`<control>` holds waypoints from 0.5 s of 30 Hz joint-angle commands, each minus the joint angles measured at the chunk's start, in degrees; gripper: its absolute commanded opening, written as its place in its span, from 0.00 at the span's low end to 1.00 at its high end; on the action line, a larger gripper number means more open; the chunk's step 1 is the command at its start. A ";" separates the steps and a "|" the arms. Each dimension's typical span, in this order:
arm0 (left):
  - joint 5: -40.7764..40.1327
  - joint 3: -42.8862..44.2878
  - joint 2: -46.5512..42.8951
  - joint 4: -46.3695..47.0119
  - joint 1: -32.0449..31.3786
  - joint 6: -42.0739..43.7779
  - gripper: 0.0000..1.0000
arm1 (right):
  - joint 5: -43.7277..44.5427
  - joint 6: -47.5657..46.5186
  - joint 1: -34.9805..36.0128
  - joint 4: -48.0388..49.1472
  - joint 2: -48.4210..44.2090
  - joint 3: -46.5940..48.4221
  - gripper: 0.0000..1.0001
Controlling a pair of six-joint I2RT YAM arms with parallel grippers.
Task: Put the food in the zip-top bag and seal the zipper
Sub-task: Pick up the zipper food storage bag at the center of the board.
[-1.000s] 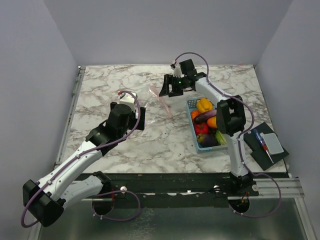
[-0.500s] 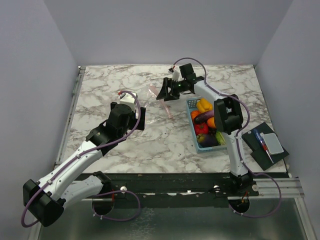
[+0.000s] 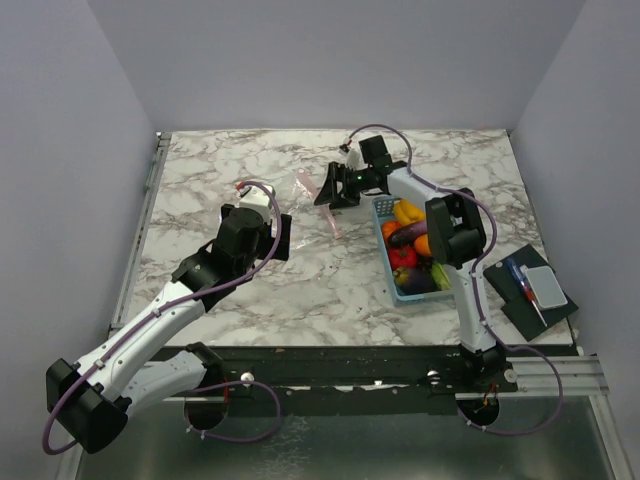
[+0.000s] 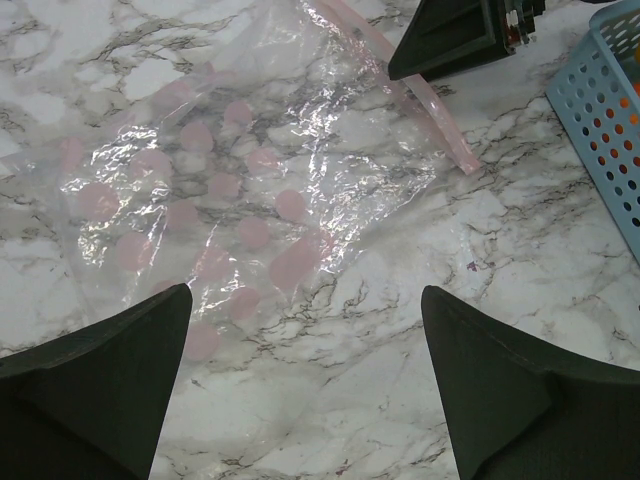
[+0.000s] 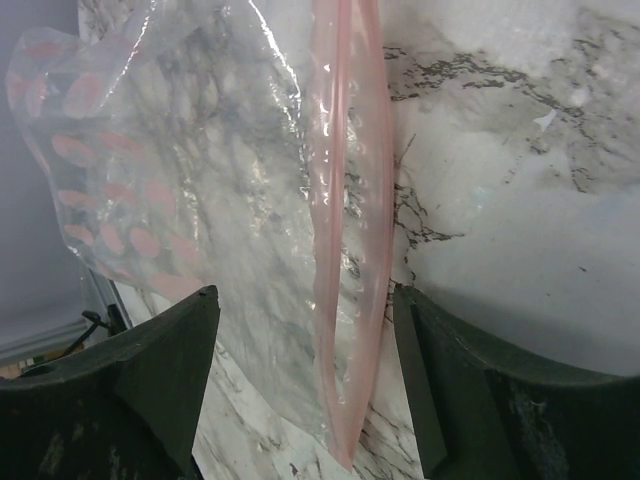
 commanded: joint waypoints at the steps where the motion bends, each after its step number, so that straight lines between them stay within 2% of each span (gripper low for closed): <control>1: 0.04 0.05 -0.05 -0.11 0.05 0.42 0.99 | 4.16 0.72 -0.68 2.20 -2.12 -2.21 0.75; 15: 0.04 0.14 -0.06 -0.06 0.06 0.37 0.99 | -6.58 0.93 -0.73 9.15 -5.21 -10.38 0.61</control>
